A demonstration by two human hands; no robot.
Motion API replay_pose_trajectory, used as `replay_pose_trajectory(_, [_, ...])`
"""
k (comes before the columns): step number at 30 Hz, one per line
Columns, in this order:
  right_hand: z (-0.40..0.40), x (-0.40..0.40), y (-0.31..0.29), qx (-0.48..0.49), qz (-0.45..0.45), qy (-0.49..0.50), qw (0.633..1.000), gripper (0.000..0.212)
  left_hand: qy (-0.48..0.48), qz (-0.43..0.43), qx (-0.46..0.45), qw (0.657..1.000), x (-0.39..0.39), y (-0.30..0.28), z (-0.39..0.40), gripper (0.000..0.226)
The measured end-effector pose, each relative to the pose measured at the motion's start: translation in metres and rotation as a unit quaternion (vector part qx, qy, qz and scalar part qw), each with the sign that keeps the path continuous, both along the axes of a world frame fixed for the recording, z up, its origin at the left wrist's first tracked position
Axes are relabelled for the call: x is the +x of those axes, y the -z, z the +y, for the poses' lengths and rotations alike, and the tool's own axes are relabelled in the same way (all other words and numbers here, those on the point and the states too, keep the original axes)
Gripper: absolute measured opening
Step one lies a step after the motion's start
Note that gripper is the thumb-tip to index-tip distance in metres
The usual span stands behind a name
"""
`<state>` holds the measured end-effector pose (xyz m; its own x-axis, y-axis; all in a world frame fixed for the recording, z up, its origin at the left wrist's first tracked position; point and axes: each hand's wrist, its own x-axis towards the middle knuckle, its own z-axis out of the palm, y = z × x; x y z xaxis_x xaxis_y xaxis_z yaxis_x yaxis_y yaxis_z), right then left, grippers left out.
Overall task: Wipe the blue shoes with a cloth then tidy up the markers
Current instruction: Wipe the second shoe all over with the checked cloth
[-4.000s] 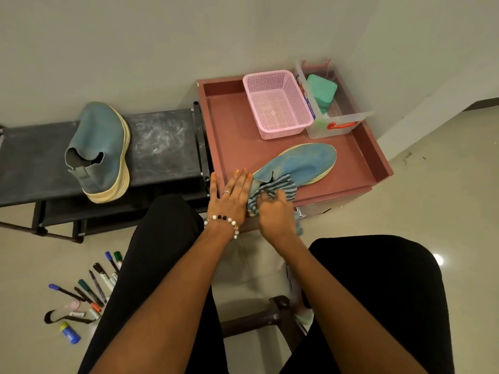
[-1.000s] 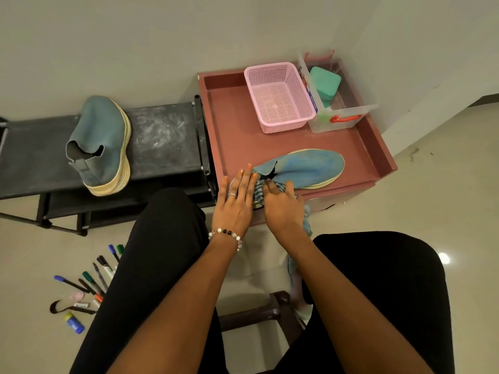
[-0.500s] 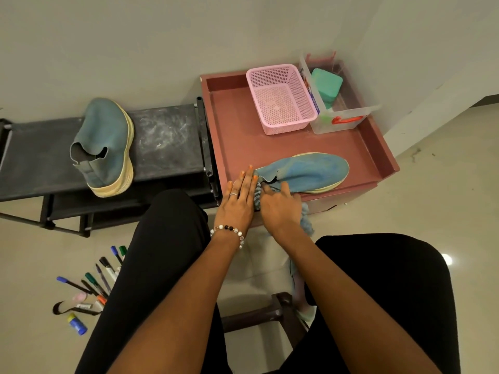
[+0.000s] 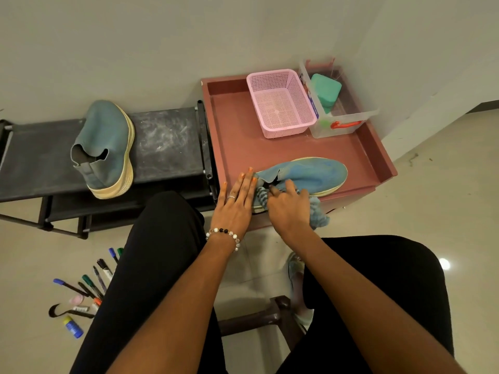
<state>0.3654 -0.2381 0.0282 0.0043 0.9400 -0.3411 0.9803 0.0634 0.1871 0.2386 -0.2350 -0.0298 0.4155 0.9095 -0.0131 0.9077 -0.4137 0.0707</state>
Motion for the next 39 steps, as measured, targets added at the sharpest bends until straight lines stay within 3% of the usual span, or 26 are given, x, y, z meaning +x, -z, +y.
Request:
replay_pose_trajectory(3, [0.009,-0.026,0.007,-0.026,-0.037,0.049,0.998,0.032,-0.018,-0.009,0.013,1.0,0.001,0.003,0.002,0.065])
replay_pose_trajectory(6, [0.009,-0.032,0.012,-0.023,0.06,0.085,0.994,0.035,-0.038,0.009,-0.008,0.999,0.003,0.004,0.002,0.074])
replay_pose_trajectory(9, [-0.008,-0.002,0.009,-0.04,0.144,0.03,0.988,0.047,-0.031,0.022,-0.032,0.999,0.004,0.002,0.004,0.073])
replay_pose_trajectory(11, [-0.012,0.023,0.005,-0.044,0.109,0.0,0.993,0.053,-0.019,0.024,-0.031,0.999,0.004,-0.002,0.003,0.07])
replay_pose_trajectory(16, [0.004,0.022,0.0,-0.035,-0.043,0.011,0.998,0.033,0.005,0.005,-0.058,0.998,0.002,-0.006,0.006,0.063])
replay_pose_trajectory(19, [0.006,-0.017,0.004,-0.047,0.041,0.068,0.996,0.033,-0.005,0.004,-0.088,0.996,0.003,-0.004,0.01,0.066])
replay_pose_trajectory(23, [0.004,-0.016,0.021,-0.041,0.158,0.044,0.986,0.035,0.008,0.024,-0.103,0.994,0.002,-0.01,0.01,0.063])
replay_pose_trajectory(28, [-0.008,0.044,0.013,-0.021,0.09,0.003,0.996,0.053,0.024,0.012,-0.074,0.997,-0.002,-0.009,0.007,0.072])
replay_pose_trajectory(30, [-0.009,0.054,0.007,0.011,0.06,0.026,0.998,0.049,0.027,0.019,-0.082,0.996,-0.001,-0.011,0.006,0.076])
replay_pose_trajectory(32, [-0.011,0.059,0.005,0.066,0.091,0.107,0.988,0.041,0.022,0.016,-0.091,0.995,0.001,-0.015,0.009,0.081])
replay_pose_trajectory(36, [-0.013,0.067,-0.002,0.219,0.264,0.292,0.893,0.038,0.018,0.002,-0.08,0.997,0.0,-0.016,0.016,0.079])
replay_pose_trajectory(39, [-0.01,0.055,-0.001,0.291,0.262,0.203,0.898,0.031,0.016,-0.004,-0.076,0.997,-0.006,-0.011,0.016,0.073])
